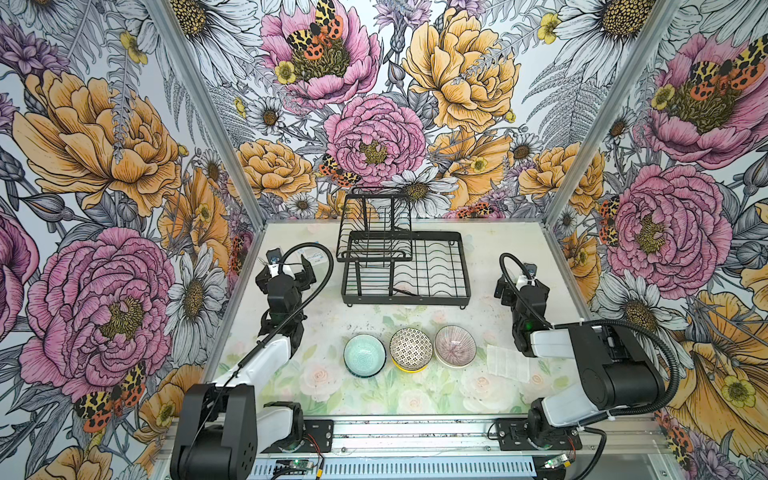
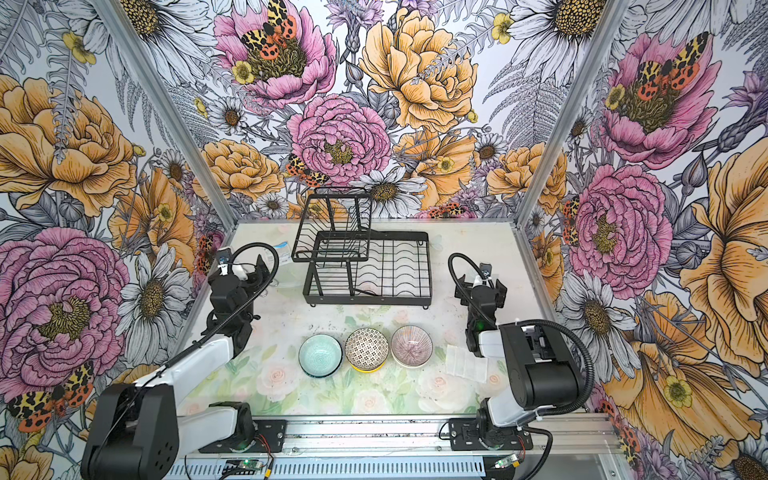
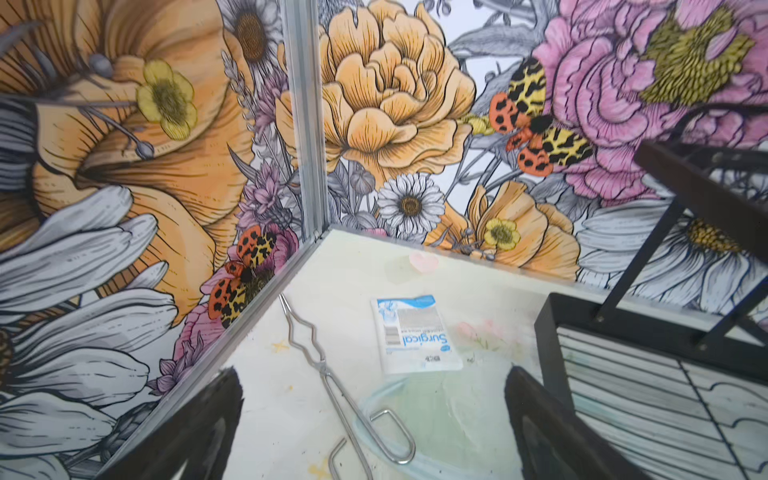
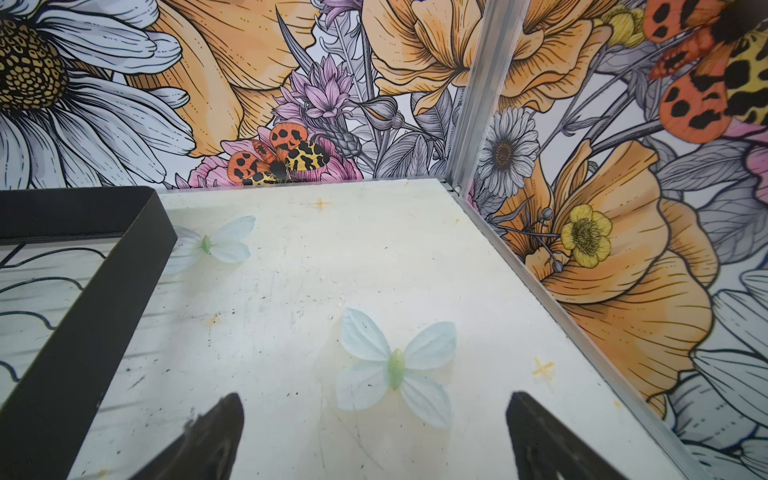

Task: Load the bowls into the dish rack
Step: 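Move the left gripper over the pale green bowl while the right gripper rises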

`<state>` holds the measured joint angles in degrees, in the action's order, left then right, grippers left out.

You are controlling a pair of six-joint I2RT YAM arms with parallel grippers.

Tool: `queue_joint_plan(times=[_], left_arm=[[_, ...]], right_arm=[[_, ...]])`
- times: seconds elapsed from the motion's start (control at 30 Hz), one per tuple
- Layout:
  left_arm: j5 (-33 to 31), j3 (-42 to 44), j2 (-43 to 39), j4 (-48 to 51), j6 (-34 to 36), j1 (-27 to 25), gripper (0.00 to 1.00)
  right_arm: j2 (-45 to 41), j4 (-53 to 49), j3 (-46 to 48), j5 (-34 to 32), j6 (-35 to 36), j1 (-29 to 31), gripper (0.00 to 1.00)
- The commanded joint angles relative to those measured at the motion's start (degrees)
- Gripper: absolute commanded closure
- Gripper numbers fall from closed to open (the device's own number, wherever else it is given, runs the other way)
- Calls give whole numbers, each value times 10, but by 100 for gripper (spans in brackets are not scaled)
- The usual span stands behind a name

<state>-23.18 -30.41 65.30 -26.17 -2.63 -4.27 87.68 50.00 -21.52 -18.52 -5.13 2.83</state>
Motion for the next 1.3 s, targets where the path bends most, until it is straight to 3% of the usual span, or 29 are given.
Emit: queue_joint_plan(times=[0.0, 0.07, 0.23, 0.4, 0.63, 0.87, 1.13, 1.27], left_arm=[[-64, -33, -48, 188, -43, -34, 1], [-65, -59, -74, 268, -79, -51, 1], [-55, -123, -119, 480, -158, -94, 1], [-5, -173, -134, 661, -228, -109, 1], [47, -229, -123, 817, -272, -146, 1], [103, -228, -116, 871, -331, -220, 1], [154, -206, -114, 908, -417, -305, 2], [172, -194, -111, 919, -440, -335, 8]], right_arm=[[-21, -1, -3, -11, 7, 1, 1], [-69, -130, -56, -59, -4, 8, 1], [-169, -354, -156, -27, -41, 24, 1], [-230, -551, -226, -57, -104, 68, 0], [-255, -819, -308, 33, -167, 76, 1], [-261, -902, -314, 94, -188, 79, 0], [-245, -903, -296, 117, -187, 79, 0], [-242, -901, -292, 116, -180, 79, 1]])
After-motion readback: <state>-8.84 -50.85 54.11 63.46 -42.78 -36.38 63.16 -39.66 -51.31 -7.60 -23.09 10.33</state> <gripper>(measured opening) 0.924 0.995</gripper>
